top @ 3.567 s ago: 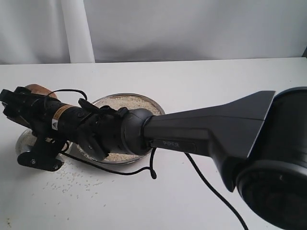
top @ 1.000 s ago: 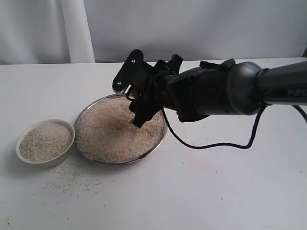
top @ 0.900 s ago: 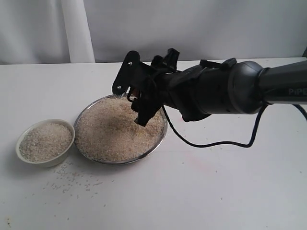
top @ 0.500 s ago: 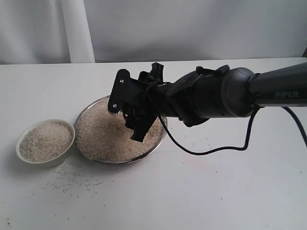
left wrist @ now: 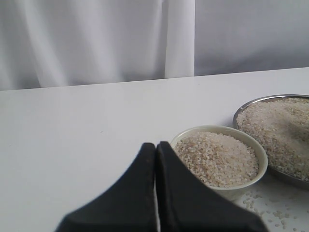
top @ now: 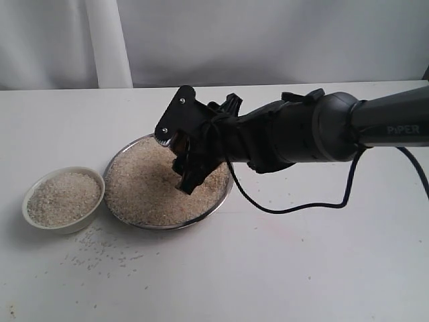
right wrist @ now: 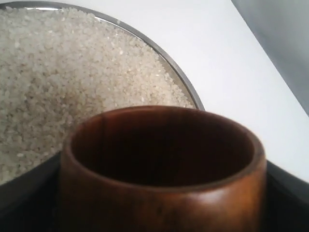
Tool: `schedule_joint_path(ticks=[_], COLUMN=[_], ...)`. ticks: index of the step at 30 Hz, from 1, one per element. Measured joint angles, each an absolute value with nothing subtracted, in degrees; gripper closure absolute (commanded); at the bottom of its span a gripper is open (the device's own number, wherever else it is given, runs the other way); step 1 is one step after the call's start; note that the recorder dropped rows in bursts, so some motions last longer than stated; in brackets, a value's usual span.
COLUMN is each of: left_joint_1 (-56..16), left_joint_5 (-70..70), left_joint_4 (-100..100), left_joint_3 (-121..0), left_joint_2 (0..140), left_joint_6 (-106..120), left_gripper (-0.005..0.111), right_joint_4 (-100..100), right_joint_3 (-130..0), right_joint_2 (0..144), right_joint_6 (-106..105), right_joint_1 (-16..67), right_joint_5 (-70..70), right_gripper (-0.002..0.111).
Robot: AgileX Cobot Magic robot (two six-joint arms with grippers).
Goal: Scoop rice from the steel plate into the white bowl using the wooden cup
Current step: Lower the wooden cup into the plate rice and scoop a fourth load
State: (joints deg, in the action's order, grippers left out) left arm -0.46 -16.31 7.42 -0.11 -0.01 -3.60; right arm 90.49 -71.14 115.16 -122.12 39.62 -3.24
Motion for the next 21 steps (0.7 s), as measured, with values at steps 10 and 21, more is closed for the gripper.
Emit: schedule_joint_path(ticks=[10, 21], left_joint_1=[-0.5, -0.5], left_joint_5=[-16.3, -16.3], left_joint_4=[7.4, 7.4], left_joint_3=[-0.1, -0.1], left_joint_2=[0.0, 0.0], left_joint_6=[-3.6, -3.6], left_gripper=[0.107, 0.107], right_joint_4=[17.0, -34.4], right_joint_3=[-71.6, -73.1], right_joint_2=[115.1, 115.1], right_joint_6=[-51.6, -4.3], right_joint_1=[39.3, 39.2], right_joint_5=[6.9, 18.8], right_gripper=[0.108, 0.108])
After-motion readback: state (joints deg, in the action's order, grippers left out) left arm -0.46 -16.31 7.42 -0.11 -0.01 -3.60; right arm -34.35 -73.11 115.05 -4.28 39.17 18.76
